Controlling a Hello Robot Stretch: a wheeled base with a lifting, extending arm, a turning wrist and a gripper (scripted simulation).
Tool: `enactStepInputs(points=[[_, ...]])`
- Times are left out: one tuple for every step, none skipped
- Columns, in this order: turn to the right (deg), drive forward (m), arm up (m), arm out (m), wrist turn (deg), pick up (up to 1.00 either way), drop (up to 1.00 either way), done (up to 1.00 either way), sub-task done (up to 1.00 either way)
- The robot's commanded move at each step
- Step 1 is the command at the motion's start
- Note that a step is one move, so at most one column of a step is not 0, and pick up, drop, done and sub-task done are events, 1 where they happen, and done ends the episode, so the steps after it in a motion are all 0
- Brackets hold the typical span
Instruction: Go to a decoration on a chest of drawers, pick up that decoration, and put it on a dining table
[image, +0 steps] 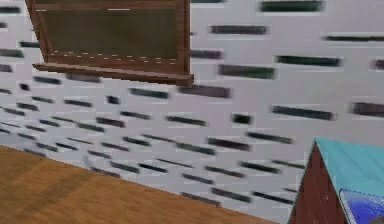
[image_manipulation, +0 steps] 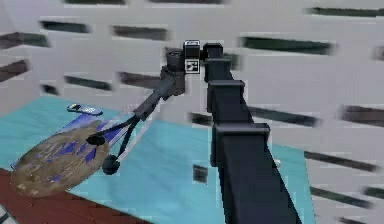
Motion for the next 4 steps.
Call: enactStepInputs(points=[[0.0,0.00,0.00,-0.34,0.0,0.00,0.00,0.00,0.00],[-45.0,0.00,0.00,0.00,0.0,0.00,0.00,0.00,0.00],[-27.0,0.00,0.00,0.00,0.0,0.00,0.00,0.00,0.00],[0.0,0.25,0.00,0.00,0.0,0.00,0.00,0.00,0.00]])
